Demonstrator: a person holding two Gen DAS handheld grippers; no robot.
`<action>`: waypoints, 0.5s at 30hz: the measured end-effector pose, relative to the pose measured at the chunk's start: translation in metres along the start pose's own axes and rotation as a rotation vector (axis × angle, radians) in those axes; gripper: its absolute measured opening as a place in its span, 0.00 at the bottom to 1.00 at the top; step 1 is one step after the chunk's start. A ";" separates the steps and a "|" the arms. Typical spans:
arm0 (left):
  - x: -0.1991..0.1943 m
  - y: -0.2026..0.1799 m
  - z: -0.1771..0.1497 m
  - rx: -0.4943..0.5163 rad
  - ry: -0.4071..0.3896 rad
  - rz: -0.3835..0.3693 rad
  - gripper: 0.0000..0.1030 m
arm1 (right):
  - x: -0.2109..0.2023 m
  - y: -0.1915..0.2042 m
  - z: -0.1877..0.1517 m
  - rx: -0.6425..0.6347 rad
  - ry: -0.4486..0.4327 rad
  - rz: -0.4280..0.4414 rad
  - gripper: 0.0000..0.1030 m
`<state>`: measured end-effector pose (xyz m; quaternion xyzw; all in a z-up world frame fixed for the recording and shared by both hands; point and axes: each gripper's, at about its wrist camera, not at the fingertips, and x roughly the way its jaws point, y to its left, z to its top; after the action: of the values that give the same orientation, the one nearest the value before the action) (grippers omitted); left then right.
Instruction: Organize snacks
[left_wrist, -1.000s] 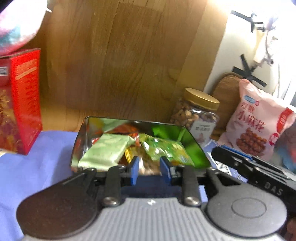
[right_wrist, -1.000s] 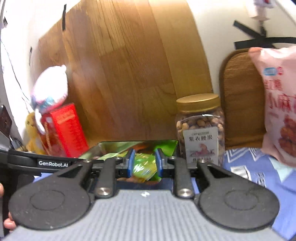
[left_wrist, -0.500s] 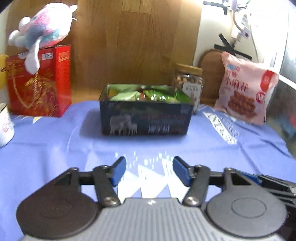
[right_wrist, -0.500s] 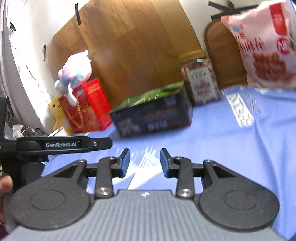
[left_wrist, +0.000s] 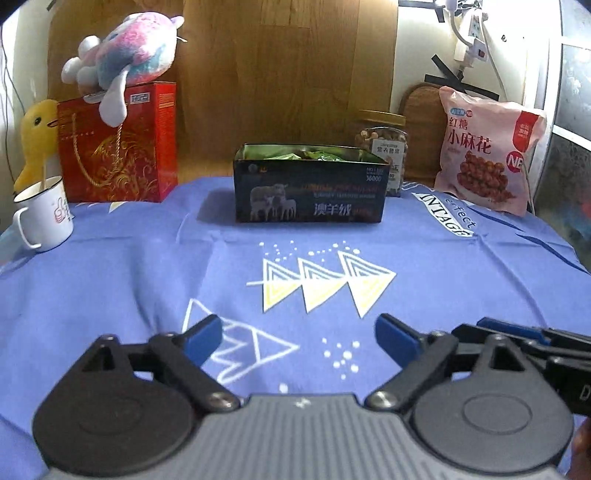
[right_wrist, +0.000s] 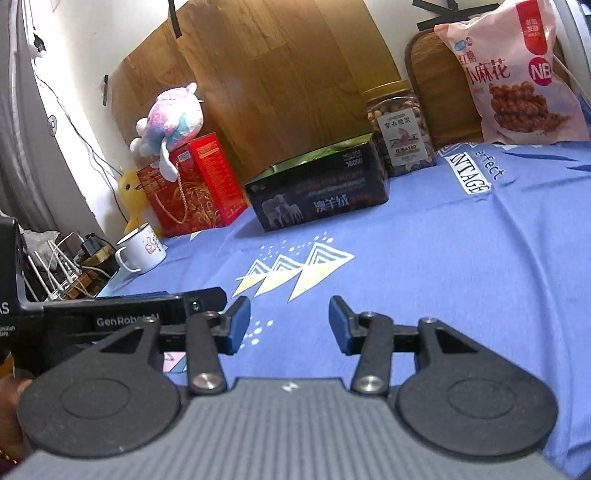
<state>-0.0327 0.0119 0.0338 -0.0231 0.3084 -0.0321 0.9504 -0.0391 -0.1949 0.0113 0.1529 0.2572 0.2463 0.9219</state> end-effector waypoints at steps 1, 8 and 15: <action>-0.002 -0.001 -0.002 0.000 -0.002 0.002 0.97 | -0.002 0.001 -0.001 -0.002 0.000 0.000 0.49; -0.015 -0.006 -0.015 0.000 0.008 0.008 1.00 | -0.014 0.005 -0.010 0.002 0.001 -0.001 0.50; -0.023 -0.010 -0.020 -0.017 0.021 -0.001 1.00 | -0.025 0.004 -0.018 0.019 -0.002 -0.012 0.56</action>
<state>-0.0635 0.0033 0.0315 -0.0312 0.3186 -0.0303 0.9469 -0.0695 -0.2019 0.0085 0.1601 0.2596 0.2380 0.9221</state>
